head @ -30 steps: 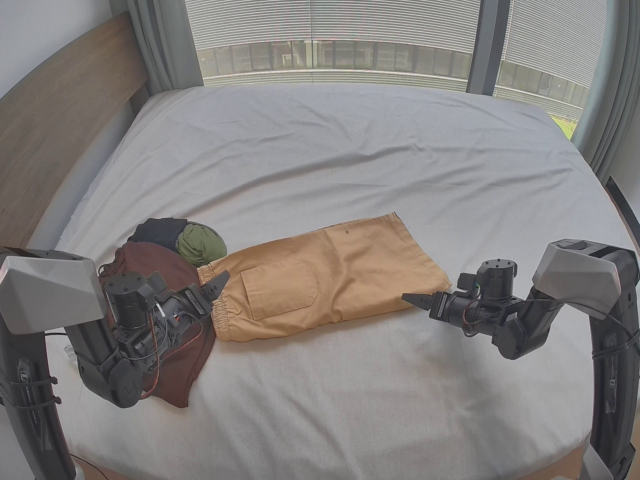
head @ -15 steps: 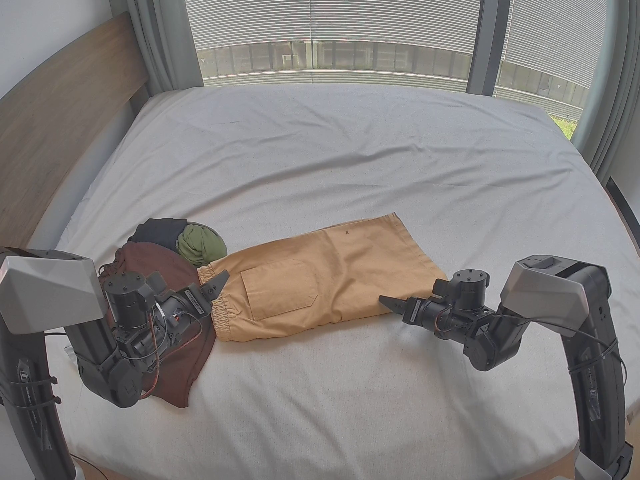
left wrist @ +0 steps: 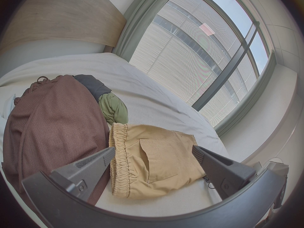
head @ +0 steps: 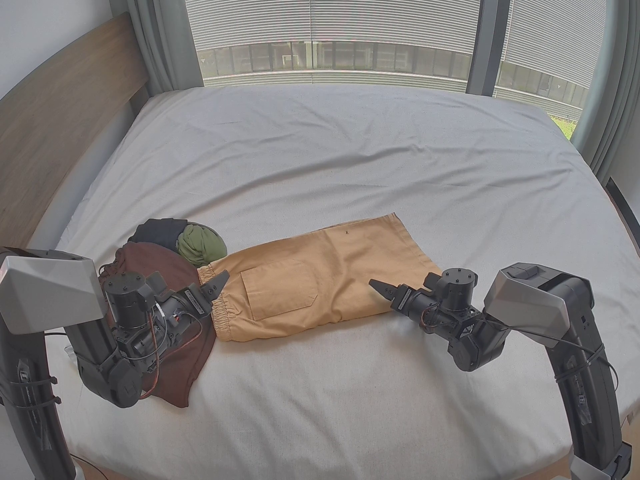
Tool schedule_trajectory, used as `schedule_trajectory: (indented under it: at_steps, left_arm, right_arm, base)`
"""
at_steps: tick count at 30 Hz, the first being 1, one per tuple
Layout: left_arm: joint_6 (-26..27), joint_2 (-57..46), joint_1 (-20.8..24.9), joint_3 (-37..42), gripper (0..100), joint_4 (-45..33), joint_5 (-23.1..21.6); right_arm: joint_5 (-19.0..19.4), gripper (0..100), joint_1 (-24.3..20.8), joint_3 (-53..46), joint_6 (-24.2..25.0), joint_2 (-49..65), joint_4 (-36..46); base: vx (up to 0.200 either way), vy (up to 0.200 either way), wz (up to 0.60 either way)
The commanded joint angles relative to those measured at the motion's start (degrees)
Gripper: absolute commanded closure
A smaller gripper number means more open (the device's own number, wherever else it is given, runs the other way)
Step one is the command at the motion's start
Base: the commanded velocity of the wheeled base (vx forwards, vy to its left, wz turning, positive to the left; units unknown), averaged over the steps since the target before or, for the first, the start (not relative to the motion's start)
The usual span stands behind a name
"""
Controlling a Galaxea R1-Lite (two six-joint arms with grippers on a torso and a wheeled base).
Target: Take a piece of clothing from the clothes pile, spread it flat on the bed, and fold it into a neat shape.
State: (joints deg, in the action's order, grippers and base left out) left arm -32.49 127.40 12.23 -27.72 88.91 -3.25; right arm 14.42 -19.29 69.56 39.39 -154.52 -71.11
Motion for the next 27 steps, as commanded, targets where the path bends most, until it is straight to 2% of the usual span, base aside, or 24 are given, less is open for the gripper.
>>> schedule_trajectory:
  at_steps: [1, 17, 18, 27]
  left_arm:
    - [0.0, 0.1, 0.0, -0.1, 0, 0.0, 0.0]
    - [-0.2, 0.1, -0.1, -0.1, 0, 0.0, -0.1]
    - [-0.3, 0.1, -0.1, -0.1, 0, 0.0, -0.1]
    - [-0.4, 0.4, 0.0, 0.0, 0, 0.0, -0.2]
  right_arm:
    - [0.2, 0, -0.3, 1.5, 0.5, -2.0, 0.0]
    - [0.1, 0, -0.5, 2.6, 0.5, -3.1, -2.2]
    - [0.1, 100, -0.8, 2.6, 0.5, -3.0, -2.2]
    - [0.0, 100, -1.4, 1.3, 0.5, -2.4, -3.0]
  base:
    - [0.0, 0.0, 0.0]
    - [0.0, 0.0, 0.0]
    - [0.0, 0.0, 0.0]
    - [0.0, 0.0, 0.0]
